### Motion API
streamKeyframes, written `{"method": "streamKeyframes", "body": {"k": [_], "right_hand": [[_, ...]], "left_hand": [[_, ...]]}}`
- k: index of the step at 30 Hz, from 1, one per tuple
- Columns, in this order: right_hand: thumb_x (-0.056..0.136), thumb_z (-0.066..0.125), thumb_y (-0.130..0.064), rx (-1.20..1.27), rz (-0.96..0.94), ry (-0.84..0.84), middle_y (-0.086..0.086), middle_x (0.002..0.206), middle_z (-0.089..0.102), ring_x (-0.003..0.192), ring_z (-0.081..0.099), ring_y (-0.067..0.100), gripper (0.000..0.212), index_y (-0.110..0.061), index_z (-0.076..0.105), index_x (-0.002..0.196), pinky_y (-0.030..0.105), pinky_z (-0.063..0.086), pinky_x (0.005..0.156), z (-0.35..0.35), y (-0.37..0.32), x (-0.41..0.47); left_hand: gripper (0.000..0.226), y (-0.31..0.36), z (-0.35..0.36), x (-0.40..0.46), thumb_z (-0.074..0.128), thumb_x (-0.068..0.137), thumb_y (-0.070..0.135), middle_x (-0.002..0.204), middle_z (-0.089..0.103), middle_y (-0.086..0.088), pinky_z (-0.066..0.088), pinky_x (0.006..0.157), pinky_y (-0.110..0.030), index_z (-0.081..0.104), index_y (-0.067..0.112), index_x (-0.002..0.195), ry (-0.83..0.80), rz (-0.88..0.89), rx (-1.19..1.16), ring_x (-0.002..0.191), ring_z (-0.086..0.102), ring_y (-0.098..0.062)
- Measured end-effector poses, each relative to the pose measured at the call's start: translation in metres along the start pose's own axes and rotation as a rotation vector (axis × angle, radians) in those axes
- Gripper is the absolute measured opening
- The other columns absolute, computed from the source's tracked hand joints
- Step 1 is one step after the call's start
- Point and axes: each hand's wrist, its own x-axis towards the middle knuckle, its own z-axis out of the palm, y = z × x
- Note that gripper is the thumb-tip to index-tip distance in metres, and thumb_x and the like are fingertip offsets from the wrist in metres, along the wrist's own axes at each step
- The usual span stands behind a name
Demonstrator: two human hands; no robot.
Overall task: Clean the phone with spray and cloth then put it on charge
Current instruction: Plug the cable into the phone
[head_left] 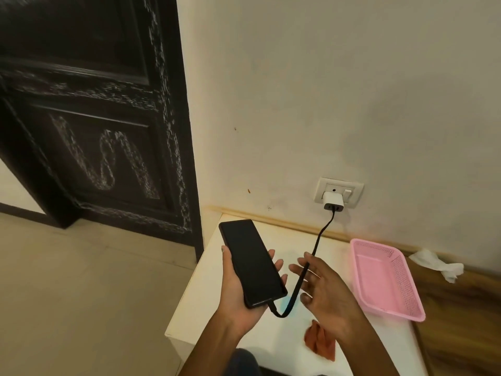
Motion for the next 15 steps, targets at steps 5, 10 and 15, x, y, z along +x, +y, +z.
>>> {"method": "streamKeyframes", "body": {"k": [5,10,15], "right_hand": [[0.076,0.070,-0.022,0.176,0.002,0.030,0.006,0.071,0.065,0.061,0.046,0.015,0.022,-0.007,0.066,0.092,0.027,0.033,0.052,-0.016,-0.012,-0.022],[0.076,0.071,-0.018,0.198,-0.046,0.102,0.004,0.062,0.060,0.065,0.052,0.016,0.016,-0.008,0.066,0.088,0.028,0.039,0.059,-0.029,-0.015,-0.031],[0.083,0.067,-0.023,0.201,-0.125,0.170,0.005,0.059,0.063,0.066,0.056,0.019,0.013,-0.011,0.064,0.086,0.031,0.041,0.061,-0.038,-0.010,-0.033]], "left_hand": [[0.075,-0.001,0.003,-0.002,0.055,0.070,0.072,0.123,0.065,-0.015,0.052,0.089,-0.054,0.061,0.016,0.120,-0.063,0.021,-0.019,0.111,0.063,-0.037],[0.075,-0.003,0.008,-0.003,0.047,0.076,0.076,0.129,0.063,-0.009,0.050,0.089,-0.057,0.054,0.022,0.128,-0.109,0.001,-0.040,0.115,0.060,-0.035],[0.075,-0.002,0.010,-0.001,0.048,0.076,0.074,0.128,0.063,-0.009,0.045,0.097,-0.057,0.054,0.022,0.128,-0.118,-0.014,-0.027,0.117,0.060,-0.035]]}}
